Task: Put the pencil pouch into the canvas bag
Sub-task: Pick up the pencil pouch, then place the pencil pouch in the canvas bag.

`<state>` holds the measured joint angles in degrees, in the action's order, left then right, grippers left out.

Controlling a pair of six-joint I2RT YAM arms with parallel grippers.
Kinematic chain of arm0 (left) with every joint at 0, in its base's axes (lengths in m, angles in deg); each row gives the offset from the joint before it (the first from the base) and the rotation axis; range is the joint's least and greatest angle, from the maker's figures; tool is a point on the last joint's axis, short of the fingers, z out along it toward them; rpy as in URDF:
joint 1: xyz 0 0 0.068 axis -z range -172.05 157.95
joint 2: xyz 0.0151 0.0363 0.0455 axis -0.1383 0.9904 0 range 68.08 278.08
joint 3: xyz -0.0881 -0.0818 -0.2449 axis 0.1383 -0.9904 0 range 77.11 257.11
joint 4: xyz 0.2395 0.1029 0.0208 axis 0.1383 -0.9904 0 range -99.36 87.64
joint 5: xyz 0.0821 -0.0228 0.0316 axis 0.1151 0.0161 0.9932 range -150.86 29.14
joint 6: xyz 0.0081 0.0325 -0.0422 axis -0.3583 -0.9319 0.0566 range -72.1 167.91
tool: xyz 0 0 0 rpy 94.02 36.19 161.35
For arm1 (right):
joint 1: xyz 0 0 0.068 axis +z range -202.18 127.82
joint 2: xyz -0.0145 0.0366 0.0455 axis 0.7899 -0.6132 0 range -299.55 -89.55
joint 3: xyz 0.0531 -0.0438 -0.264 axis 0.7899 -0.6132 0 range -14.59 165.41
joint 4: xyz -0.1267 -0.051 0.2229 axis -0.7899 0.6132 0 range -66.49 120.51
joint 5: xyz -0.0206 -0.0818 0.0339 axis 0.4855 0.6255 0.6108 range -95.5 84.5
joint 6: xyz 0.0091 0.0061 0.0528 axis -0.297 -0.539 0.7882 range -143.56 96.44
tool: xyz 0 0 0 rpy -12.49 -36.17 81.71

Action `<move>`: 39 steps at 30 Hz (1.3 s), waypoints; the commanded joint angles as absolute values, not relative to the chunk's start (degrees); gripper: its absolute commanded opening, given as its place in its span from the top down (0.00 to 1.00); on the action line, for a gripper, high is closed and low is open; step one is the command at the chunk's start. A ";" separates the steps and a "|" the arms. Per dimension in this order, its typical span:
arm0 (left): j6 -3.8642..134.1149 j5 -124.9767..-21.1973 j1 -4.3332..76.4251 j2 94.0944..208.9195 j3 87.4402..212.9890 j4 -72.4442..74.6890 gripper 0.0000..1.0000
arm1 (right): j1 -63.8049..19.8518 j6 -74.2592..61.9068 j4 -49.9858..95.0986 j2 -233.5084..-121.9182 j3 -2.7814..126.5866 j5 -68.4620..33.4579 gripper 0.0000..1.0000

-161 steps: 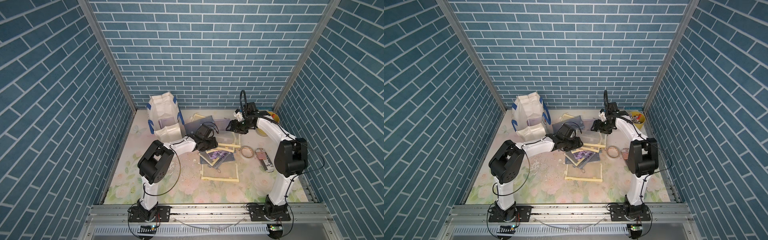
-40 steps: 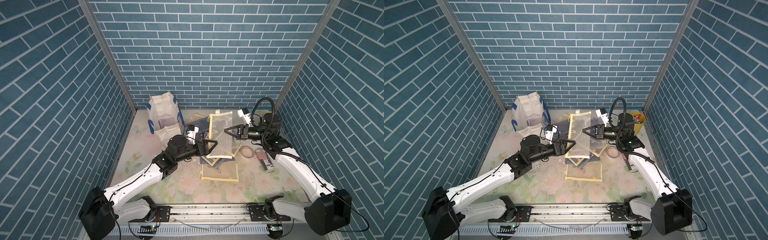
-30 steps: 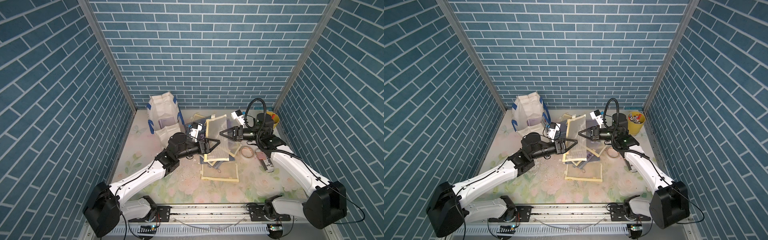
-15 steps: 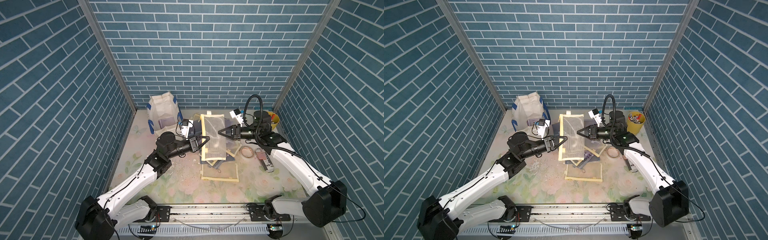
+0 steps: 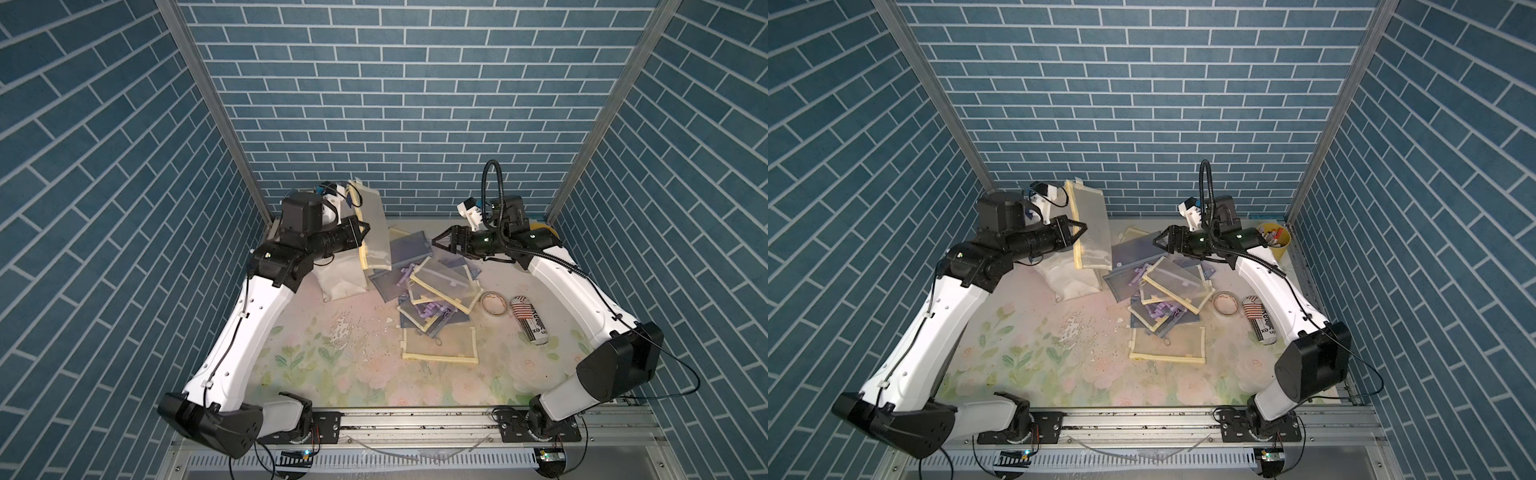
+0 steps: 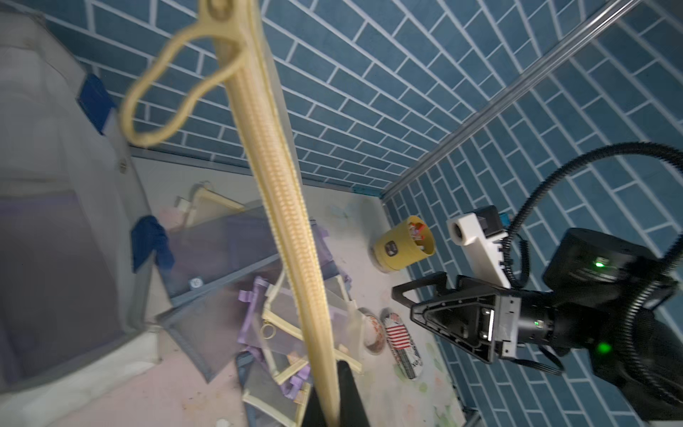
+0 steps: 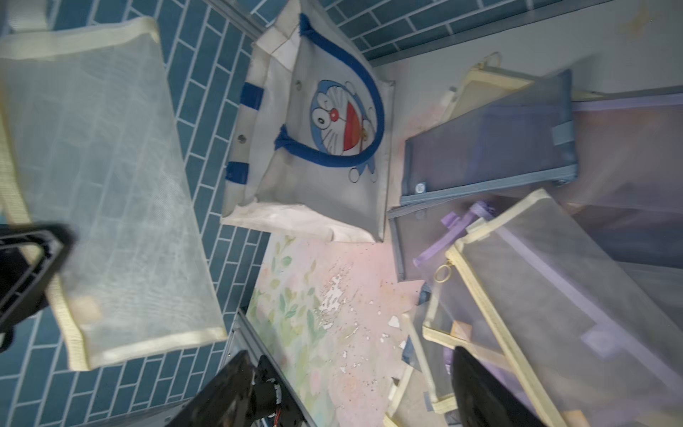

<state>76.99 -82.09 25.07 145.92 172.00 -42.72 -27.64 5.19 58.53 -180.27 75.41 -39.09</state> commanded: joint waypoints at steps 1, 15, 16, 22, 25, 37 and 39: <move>68.56 -73.96 21.13 152.94 182.88 -60.07 1.00 | -27.66 1.41 67.90 -182.46 78.89 -29.63 0.17; 62.23 -63.14 12.34 175.36 210.90 -74.18 1.00 | -27.70 2.51 68.82 -180.39 72.54 -23.57 0.20; 62.40 -63.25 12.34 175.31 208.99 -72.94 1.00 | -27.70 2.29 68.77 -180.30 72.10 -23.52 0.20; 64.04 -64.49 12.43 174.33 197.60 -64.01 1.00 | -27.76 2.01 67.84 -180.72 70.01 -23.52 0.21; 64.61 -64.27 12.60 175.26 195.02 -62.33 1.00 | -27.67 2.28 67.23 -180.65 69.06 -23.20 0.22; 64.50 -57.11 12.61 178.07 193.67 -63.17 0.97 | -27.77 1.61 67.61 -182.96 70.84 -21.33 0.23; 64.17 -56.57 12.61 178.27 193.76 -63.18 0.97 | -27.75 1.66 67.51 -183.29 71.10 -21.07 0.23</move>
